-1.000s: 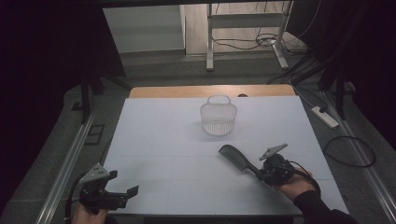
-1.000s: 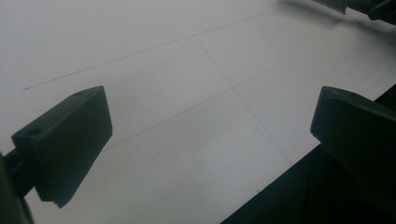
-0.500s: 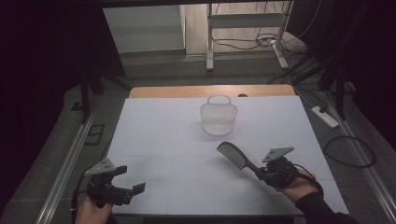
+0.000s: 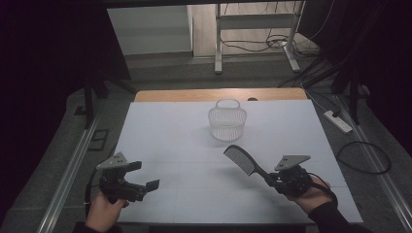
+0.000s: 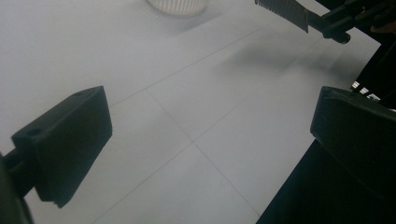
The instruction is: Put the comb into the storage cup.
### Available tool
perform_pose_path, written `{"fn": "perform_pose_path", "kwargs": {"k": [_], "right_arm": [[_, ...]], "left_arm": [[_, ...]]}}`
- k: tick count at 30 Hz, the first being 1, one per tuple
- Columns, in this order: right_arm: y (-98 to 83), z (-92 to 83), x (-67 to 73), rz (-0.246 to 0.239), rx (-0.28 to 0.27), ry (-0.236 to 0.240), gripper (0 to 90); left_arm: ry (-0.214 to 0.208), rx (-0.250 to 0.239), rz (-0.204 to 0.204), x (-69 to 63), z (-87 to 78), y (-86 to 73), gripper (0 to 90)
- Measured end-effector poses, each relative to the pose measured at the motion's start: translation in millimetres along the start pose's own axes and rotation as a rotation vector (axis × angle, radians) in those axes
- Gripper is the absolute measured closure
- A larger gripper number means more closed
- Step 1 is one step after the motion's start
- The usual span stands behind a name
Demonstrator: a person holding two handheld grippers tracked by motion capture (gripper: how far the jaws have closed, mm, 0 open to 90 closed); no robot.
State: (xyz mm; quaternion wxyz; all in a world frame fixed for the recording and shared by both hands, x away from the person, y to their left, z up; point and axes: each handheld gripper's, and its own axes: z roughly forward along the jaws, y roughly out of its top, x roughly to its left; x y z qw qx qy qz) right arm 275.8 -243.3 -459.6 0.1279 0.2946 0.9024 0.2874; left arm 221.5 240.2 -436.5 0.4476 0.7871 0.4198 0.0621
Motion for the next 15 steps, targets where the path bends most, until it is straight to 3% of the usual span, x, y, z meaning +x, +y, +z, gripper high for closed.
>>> {"fn": "perform_pose_path", "kwargs": {"k": [4,15], "right_arm": [[1.0,-3.2,0.4,-0.005,-0.023,-0.003,72.0],[3.4,-7.7,4.6,-0.033,-0.058,-0.012,72.0]], "left_arm": [[-0.005,0.009,0.019,-0.6,5.3,11.5,0.0],[-0.044,0.000,0.023,0.5,19.6,31.6,0.0]]}}
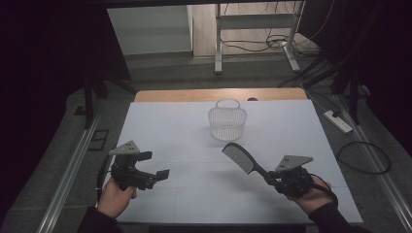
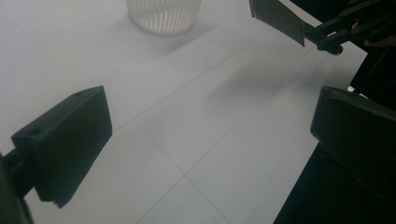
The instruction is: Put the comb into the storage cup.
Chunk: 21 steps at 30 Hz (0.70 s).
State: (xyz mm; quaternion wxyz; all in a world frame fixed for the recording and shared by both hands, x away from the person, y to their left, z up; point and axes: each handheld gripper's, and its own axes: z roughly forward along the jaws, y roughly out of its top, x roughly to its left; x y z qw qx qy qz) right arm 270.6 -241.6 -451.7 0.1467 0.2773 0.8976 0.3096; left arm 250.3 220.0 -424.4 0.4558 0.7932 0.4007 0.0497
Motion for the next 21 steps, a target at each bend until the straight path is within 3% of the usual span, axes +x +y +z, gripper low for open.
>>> {"fn": "perform_pose_path", "kwargs": {"k": [21], "right_arm": [[7.0,-5.5,8.4,-0.042,-0.068,-0.013,72.0]], "left_arm": [[-0.080,-0.032,0.014,0.8,24.4,37.3,0.0]]}}
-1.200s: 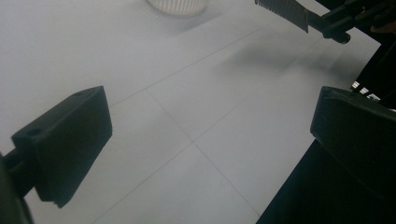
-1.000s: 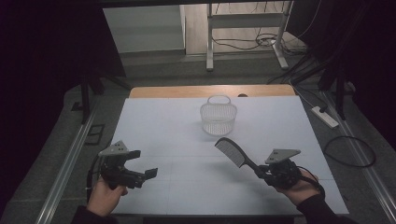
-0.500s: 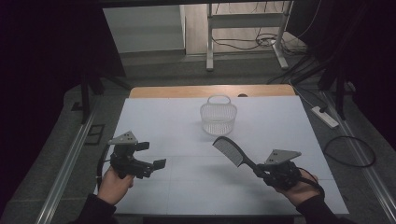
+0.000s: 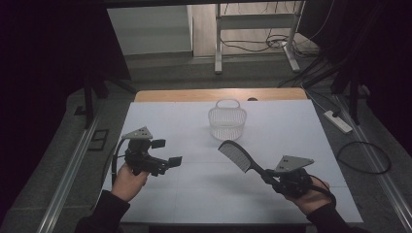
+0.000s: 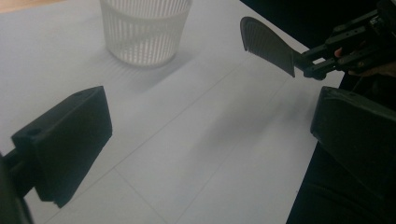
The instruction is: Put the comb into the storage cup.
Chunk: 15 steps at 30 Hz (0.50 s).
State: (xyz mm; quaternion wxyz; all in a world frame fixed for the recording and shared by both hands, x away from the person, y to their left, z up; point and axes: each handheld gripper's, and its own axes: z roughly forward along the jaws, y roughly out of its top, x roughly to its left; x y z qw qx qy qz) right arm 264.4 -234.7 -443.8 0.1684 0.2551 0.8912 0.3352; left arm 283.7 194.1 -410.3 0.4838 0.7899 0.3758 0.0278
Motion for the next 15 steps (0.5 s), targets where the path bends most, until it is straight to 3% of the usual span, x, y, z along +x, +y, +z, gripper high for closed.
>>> {"fn": "perform_pose_path", "kwargs": {"k": [15], "right_arm": [[5.1,1.0,8.0,-0.040,-0.028,-0.005,72.1]], "left_arm": [[-0.048,0.024,0.028,-4.8,22.8,19.2,0.0]]}}
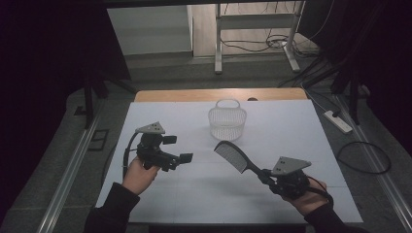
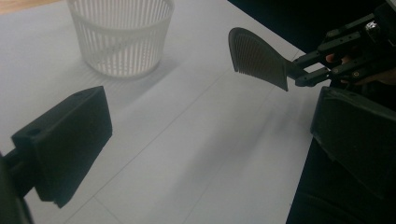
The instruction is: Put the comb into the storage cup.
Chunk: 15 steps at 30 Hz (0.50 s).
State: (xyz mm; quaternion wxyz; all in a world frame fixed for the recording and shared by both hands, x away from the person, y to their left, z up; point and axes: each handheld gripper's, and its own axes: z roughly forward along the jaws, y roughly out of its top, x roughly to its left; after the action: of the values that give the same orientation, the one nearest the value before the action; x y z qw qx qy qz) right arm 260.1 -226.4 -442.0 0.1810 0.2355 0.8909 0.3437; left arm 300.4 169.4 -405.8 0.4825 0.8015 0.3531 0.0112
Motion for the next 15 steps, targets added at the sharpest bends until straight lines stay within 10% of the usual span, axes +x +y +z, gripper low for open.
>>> {"fn": "perform_pose_path", "kwargs": {"k": [15], "right_arm": [[5.1,1.7,11.4,-0.065,-0.049,0.013,72.0]], "left_arm": [[-0.046,-0.021,-0.012,-6.8,12.9,8.3,0.0]]}}
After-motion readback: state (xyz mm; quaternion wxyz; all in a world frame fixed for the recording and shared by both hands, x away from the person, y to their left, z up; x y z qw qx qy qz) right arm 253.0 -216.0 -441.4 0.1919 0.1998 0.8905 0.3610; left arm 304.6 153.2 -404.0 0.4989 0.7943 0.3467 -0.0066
